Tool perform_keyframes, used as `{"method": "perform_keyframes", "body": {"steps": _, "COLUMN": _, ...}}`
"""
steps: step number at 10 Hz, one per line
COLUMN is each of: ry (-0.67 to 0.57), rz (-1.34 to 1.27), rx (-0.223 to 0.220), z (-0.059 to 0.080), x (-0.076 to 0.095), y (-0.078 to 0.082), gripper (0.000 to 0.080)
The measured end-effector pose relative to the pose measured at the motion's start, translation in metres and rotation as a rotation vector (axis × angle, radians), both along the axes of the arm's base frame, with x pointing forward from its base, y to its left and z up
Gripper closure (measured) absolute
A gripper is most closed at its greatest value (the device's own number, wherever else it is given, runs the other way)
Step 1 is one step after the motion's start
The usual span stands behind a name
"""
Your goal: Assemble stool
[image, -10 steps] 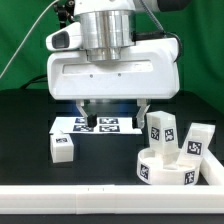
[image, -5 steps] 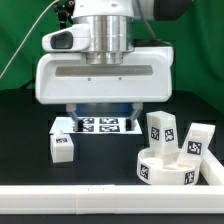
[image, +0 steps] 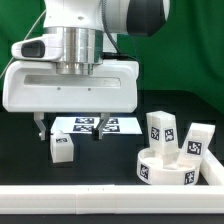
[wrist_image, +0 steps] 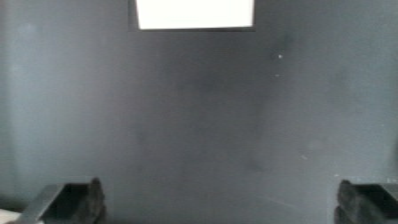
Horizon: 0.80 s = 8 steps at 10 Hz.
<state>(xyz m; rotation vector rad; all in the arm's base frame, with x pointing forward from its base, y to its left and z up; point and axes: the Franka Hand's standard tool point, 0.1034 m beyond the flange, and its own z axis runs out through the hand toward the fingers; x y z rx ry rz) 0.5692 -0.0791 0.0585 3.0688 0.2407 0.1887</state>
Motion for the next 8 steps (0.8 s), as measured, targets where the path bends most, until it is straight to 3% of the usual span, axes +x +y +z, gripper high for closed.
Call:
{"method": "perform_keyframes", "body": {"steps": 3, "ry": 0.002, "rz": -0.018, "rx": -0.006, "z": -0.005, "x": -0.004, "y": -0.005, "gripper": 0.015}}
{"method": "perform_keyframes", "body": {"steps": 5, "ry": 0.027, "rz": -0.043, "rx": -0.02, "z": -0.018, "x": -0.019, "y": -0.026, "gripper": 0.015}}
{"method": "perform_keyframes", "body": {"steps": 8, "ry": 0.047, "rz": -0.063, "rx": -0.008, "z": -0.018, "x": -0.02, "y": -0.024, "gripper": 0.015}}
